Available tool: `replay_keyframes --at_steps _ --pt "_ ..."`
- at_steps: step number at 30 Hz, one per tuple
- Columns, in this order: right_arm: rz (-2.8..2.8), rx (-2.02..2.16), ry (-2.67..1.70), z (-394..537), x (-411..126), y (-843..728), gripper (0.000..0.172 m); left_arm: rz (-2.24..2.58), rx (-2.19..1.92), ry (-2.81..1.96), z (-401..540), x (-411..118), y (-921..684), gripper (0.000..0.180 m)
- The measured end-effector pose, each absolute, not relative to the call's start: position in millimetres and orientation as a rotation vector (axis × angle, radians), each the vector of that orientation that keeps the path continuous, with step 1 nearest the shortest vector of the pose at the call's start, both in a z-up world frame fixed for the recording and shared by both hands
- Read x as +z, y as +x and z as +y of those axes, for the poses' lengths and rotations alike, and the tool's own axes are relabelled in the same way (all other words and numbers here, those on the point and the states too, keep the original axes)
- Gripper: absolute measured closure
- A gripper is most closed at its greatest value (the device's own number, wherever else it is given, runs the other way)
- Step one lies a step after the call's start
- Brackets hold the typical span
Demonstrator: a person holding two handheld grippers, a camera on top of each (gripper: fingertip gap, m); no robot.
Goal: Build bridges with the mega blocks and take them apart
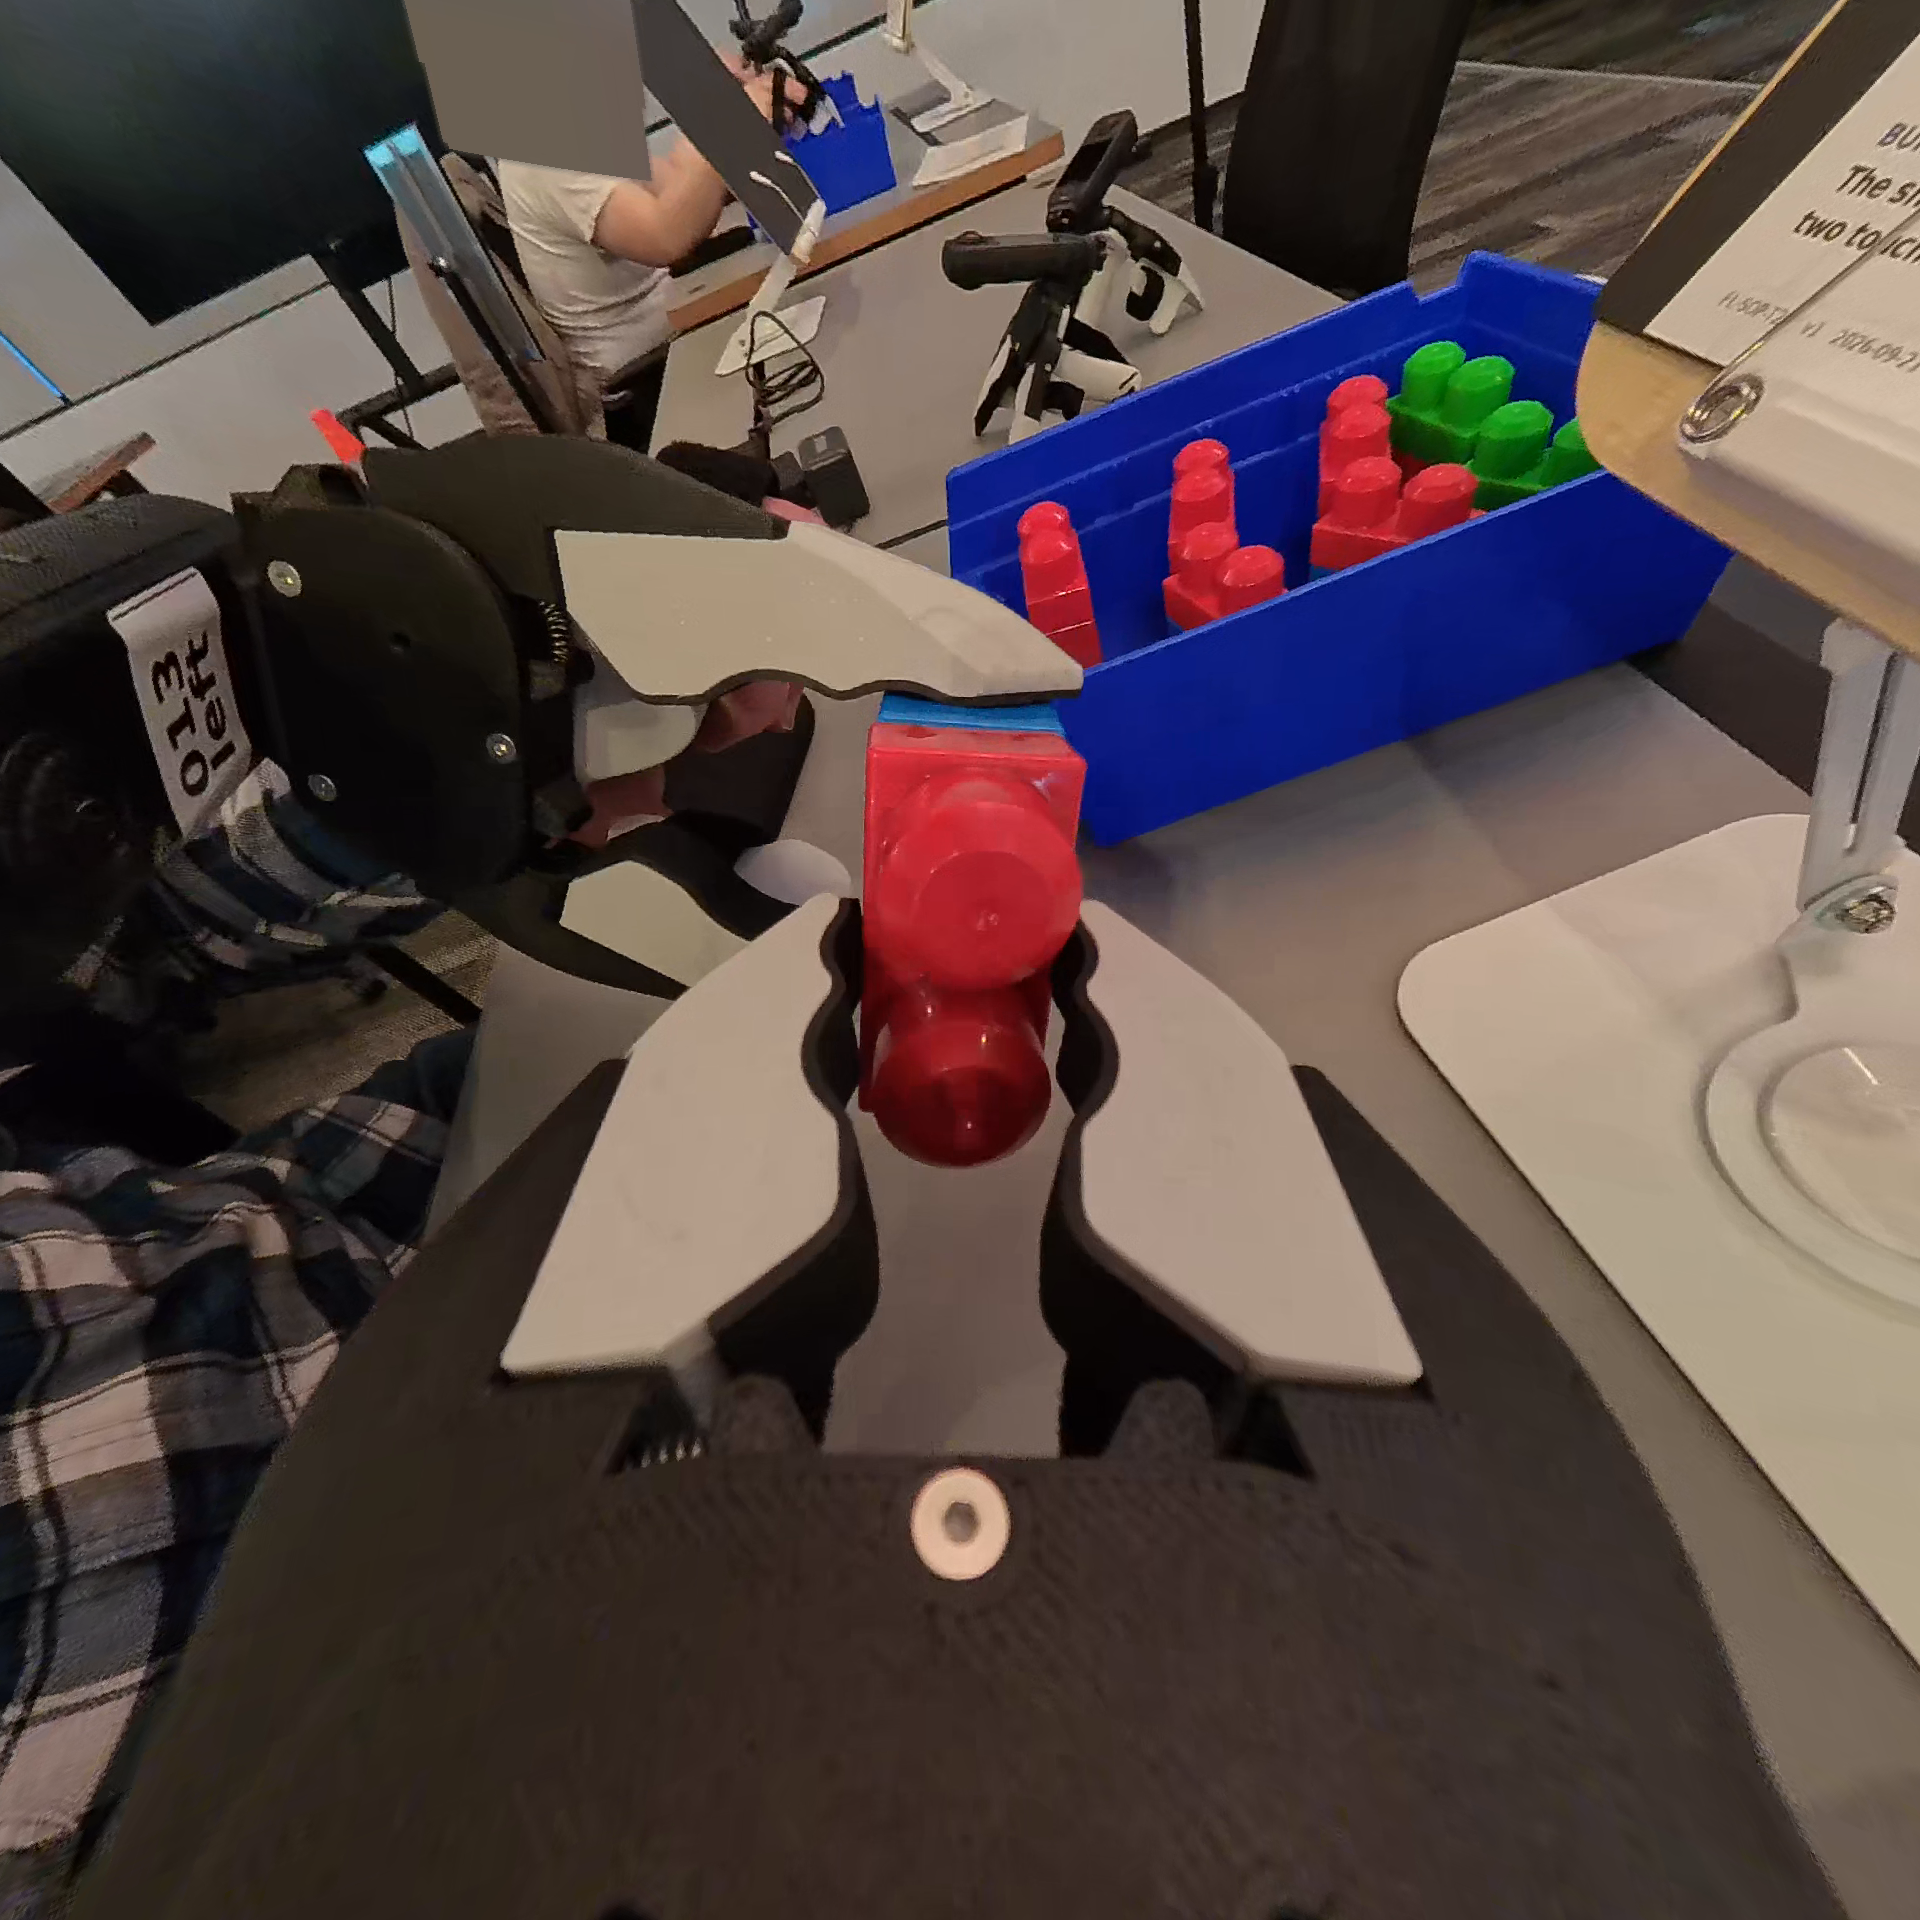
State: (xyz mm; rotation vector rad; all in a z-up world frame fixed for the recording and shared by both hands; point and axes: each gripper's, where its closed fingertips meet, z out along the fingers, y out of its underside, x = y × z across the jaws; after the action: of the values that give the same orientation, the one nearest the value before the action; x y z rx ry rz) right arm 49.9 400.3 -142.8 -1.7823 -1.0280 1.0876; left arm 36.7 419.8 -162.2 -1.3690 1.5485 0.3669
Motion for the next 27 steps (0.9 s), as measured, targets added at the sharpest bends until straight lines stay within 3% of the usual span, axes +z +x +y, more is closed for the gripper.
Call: replay_keyframes --at_steps 9,14,18,24,27 --pt "-0.943 1.006 -1.775 401.1 -133.4 83.3 0.135 1.491 0.358 -1.394 423.2 -152.7 24.3 0.106" --pt "-0.698 0.439 -1.851 457.8 -92.4 240.2 0.135 1.434 0.254 -1.482 428.6 -159.2 11.2 0.106" --pt "-0.503 0.188 -2.17 504.4 -143.6 368.8 0.135 1.425 0.197 -1.494 427.5 -163.3 23.3 0.106" --pt "-0.526 0.08 -2.45 544.5 -228.1 412.4 0.132 1.438 0.139 -1.511 422.8 -170.4 36.8 0.106" --pt "-0.485 0.016 -2.46 561.9 -238.5 422.0 0.102 1.439 0.145 -1.524 424.1 -173.4 37.0 0.106"
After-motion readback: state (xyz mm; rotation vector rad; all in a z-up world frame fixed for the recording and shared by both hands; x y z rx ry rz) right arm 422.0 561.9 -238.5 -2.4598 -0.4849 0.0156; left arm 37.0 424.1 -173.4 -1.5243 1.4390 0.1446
